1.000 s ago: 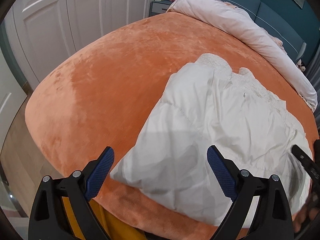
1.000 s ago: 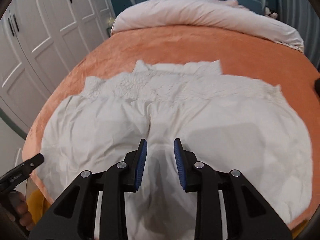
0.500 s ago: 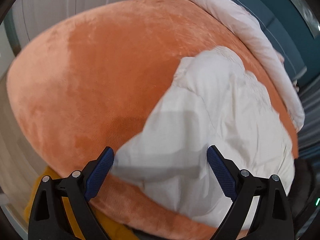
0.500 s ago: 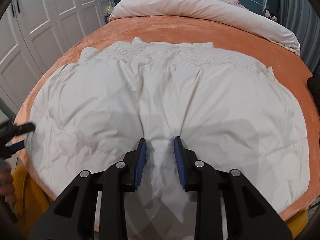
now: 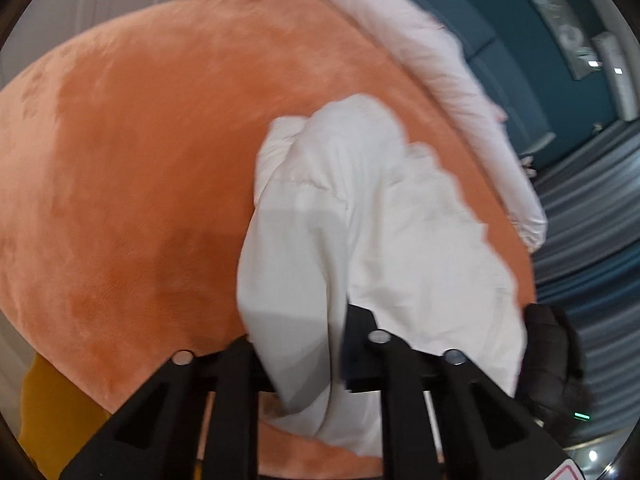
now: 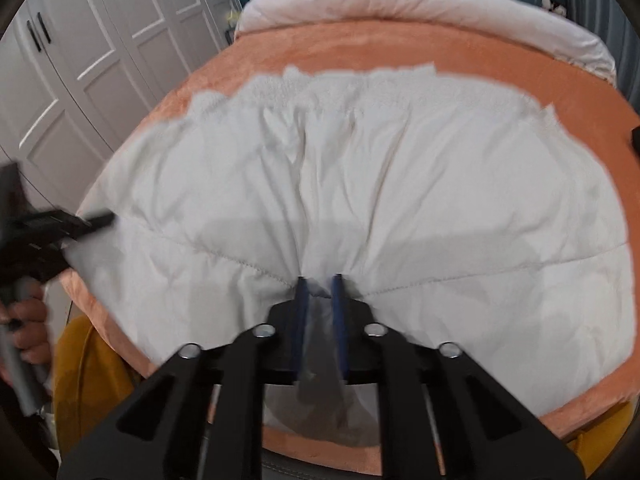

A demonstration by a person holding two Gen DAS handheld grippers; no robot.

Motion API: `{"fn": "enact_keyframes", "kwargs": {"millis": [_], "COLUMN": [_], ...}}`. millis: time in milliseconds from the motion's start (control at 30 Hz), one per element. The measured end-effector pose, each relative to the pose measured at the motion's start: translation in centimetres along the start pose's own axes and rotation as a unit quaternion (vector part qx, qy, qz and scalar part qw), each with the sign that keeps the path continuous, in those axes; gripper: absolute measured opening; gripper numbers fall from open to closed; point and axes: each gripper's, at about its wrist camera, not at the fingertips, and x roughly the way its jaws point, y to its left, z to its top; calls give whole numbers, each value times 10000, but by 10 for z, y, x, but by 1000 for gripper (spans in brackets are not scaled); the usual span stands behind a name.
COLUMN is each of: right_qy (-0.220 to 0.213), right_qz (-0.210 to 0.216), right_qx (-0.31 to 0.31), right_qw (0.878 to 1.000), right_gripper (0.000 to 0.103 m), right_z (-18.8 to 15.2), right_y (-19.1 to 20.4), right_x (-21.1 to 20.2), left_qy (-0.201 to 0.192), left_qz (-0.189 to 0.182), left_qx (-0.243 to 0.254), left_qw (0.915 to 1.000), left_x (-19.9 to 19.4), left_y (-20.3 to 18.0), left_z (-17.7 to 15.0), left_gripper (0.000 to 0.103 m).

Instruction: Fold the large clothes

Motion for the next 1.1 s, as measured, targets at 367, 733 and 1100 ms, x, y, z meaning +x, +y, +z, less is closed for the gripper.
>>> {"fn": "enact_keyframes", "kwargs": {"millis": [367, 733, 1100], "right_qy": [394, 74, -1205], "right_qz": [739, 2147, 1161], "right_qx": [690, 1735, 2719], "right_qw": [9941, 9611, 9477], "right_gripper": [0, 2, 2], "right_z": [10, -20, -78], "right_y": [-24, -102, -256], "right_x": [43, -6, -135], "left_qy": [-413, 557, 1346], "left_qz": [-725, -844, -267], "left_qx": [2234, 3994, 4781], "left_qw": [9712, 9112, 8675], "left_x": [-48, 42, 142], "left_y": [-181, -334, -361], "left_z": [-34, -133, -233], "left_gripper": [4, 4, 4]}}
